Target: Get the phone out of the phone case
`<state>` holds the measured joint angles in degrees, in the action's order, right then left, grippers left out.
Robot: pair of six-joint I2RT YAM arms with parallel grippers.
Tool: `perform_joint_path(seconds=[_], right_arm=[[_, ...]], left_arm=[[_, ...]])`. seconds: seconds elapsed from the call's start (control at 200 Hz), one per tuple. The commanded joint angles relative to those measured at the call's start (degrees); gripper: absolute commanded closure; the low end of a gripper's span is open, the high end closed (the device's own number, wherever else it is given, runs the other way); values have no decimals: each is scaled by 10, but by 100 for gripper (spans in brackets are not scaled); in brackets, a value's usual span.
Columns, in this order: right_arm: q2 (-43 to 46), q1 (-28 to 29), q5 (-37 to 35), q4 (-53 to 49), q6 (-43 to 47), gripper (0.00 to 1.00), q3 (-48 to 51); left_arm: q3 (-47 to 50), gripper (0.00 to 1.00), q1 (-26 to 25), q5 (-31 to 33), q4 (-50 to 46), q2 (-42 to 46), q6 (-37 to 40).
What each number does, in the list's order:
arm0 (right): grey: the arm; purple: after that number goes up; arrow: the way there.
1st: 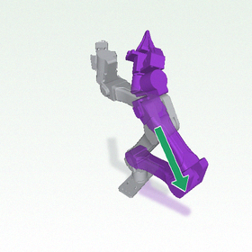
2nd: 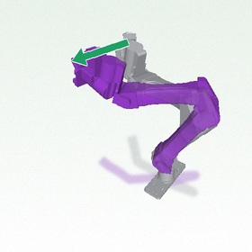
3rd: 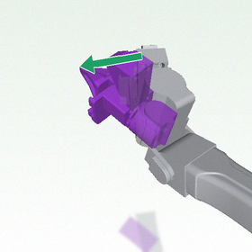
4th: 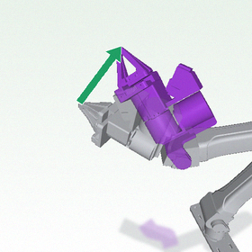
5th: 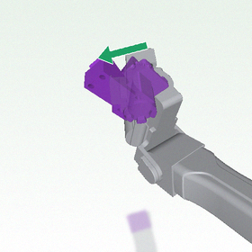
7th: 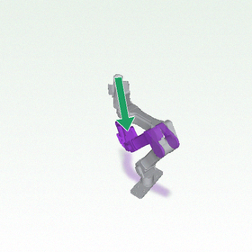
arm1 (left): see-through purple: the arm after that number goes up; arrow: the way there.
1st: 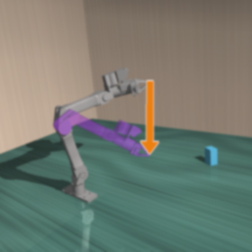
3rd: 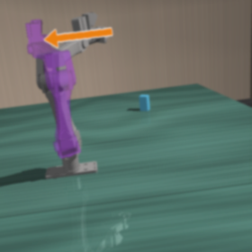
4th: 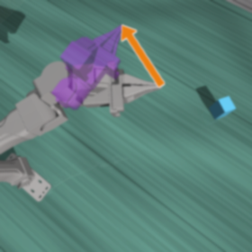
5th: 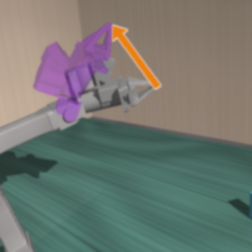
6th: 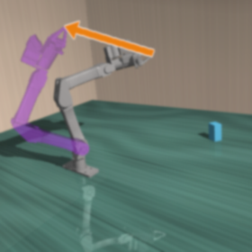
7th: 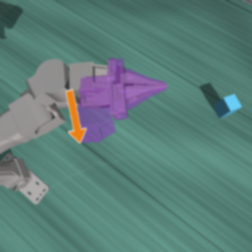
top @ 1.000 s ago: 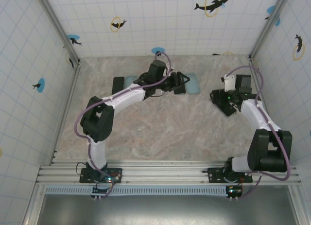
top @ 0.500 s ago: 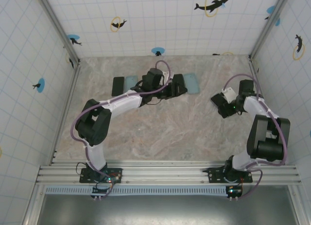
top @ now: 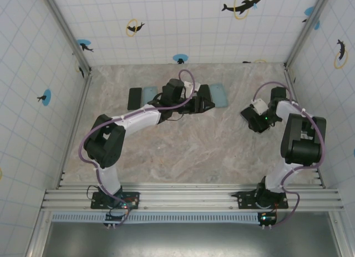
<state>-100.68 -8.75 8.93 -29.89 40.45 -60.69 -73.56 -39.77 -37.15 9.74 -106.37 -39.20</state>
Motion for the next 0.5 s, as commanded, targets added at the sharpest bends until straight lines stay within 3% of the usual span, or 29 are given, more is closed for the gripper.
perform_joint_path(seconds=[0.0, 0.495], right_arm=[[-23, -7, 2, -23, 10, 4, -24], [-59, -11, 4, -37, 24, 10, -9]], left_arm=[[2, 27, -4, -18, 15, 11, 14], [-13, 28, -1, -39, 0, -5, 27]])
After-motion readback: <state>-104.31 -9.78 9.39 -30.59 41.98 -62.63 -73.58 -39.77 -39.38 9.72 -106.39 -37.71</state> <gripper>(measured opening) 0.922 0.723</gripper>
